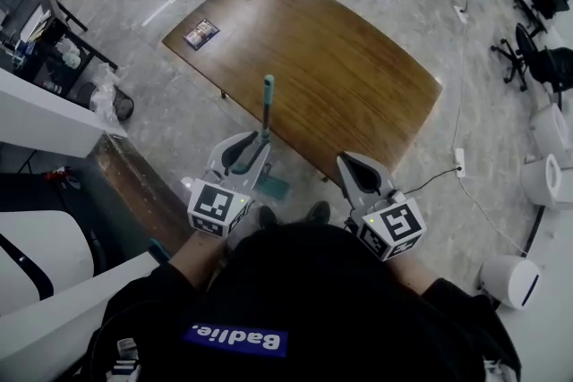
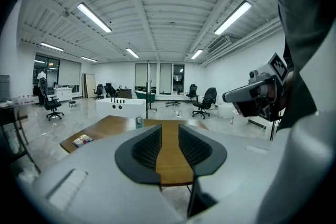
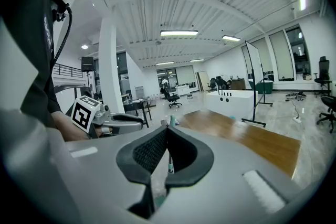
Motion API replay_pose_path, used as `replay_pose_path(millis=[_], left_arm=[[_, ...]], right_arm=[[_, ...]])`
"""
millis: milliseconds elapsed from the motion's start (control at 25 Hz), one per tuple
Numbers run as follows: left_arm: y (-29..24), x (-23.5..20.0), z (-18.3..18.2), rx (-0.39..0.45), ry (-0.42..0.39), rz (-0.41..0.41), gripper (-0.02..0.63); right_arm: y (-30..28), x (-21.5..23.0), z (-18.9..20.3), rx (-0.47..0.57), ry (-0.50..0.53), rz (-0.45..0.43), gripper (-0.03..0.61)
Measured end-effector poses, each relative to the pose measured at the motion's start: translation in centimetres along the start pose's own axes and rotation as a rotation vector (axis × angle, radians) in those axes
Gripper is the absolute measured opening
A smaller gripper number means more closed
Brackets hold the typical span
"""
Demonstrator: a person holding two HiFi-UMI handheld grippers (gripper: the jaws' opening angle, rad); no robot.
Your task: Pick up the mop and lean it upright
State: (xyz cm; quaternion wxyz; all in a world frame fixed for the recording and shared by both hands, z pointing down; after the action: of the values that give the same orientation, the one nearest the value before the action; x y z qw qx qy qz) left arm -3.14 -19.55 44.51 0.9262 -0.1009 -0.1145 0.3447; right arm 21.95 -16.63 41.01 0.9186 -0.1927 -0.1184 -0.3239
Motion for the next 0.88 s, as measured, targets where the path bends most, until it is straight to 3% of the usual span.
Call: replay_pose_path(millis=[880], left_arm=[[-7.4,-3.5,8.9,-0.183,0.029,-0.034,0.163]], right_arm=[[2.3,2.7,0.1,-0.027,-0.016,0.132,0.006]])
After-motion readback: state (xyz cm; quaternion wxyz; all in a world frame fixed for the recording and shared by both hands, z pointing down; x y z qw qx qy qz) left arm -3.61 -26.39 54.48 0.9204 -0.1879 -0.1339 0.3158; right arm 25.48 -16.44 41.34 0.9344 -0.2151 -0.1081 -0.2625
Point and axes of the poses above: the fingertips, and each gripper's own axes: y backward along the fingers, x to its right, z out of its underside, the point moved 9 cm from there along y, backward along the fingers, and after that the axes turned 10 degrees about -y, right-handed, at the moved point
